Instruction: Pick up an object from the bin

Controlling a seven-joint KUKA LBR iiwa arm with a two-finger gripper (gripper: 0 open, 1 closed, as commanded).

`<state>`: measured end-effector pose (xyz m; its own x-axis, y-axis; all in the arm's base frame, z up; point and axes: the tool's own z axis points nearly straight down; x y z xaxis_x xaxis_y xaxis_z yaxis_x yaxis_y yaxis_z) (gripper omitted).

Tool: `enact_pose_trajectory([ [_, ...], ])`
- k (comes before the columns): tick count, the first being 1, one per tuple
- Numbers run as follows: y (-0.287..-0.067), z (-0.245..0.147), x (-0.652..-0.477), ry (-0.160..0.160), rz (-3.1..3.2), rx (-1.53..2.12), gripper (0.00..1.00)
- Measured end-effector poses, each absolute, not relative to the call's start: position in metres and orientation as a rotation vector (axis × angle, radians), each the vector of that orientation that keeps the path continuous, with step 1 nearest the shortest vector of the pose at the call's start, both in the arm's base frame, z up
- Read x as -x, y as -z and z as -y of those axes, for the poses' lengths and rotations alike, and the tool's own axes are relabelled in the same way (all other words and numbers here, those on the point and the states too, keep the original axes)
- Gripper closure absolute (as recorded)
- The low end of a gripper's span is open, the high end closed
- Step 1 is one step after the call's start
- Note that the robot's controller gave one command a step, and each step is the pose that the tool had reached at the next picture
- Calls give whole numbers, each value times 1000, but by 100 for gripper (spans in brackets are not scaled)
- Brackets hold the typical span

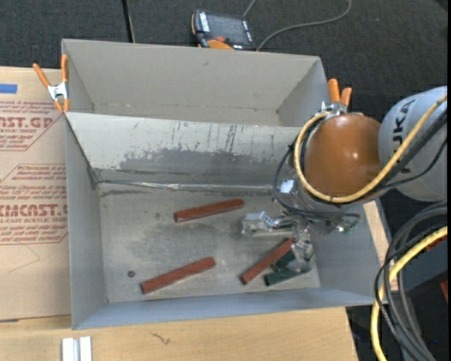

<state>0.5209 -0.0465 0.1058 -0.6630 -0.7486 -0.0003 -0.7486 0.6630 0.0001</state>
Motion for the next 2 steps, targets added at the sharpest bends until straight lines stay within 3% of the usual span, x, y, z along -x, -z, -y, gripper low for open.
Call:
enact_pose_trajectory([
  [1, -69, 44, -486, 0, -2829, 1358, 0],
  [2, -72, 42, -488, 0, -2827, 1356, 100],
])
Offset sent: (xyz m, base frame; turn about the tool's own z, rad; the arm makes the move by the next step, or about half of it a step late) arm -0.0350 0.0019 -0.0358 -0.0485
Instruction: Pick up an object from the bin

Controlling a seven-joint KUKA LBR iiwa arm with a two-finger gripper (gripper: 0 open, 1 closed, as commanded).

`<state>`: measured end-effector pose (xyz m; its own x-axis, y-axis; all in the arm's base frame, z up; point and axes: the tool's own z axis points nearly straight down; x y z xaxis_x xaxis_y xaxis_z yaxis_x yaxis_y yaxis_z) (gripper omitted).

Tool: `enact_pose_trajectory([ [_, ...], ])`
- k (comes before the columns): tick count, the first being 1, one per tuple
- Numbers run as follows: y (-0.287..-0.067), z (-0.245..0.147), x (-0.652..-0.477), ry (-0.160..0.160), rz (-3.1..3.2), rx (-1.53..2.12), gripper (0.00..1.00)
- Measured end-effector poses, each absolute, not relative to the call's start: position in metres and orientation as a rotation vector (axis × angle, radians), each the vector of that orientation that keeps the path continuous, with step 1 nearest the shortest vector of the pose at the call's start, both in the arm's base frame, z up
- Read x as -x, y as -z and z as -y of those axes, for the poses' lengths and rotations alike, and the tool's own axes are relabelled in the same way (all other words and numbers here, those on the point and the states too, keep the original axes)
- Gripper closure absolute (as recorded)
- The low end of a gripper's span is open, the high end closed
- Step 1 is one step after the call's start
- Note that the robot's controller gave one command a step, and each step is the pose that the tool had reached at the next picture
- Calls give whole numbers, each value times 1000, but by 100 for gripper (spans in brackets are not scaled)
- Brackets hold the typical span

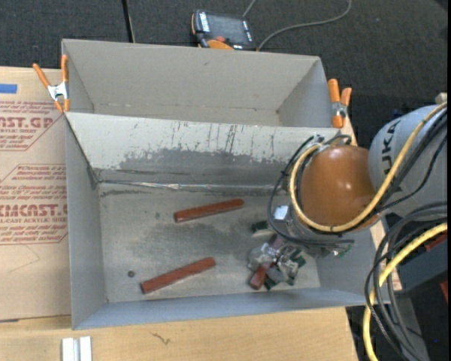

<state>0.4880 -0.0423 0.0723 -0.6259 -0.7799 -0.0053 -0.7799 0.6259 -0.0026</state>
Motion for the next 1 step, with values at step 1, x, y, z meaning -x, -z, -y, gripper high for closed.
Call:
enact_pose_trajectory([
  [1, -237, 41, -513, 6, -2840, 1320, 100],
])
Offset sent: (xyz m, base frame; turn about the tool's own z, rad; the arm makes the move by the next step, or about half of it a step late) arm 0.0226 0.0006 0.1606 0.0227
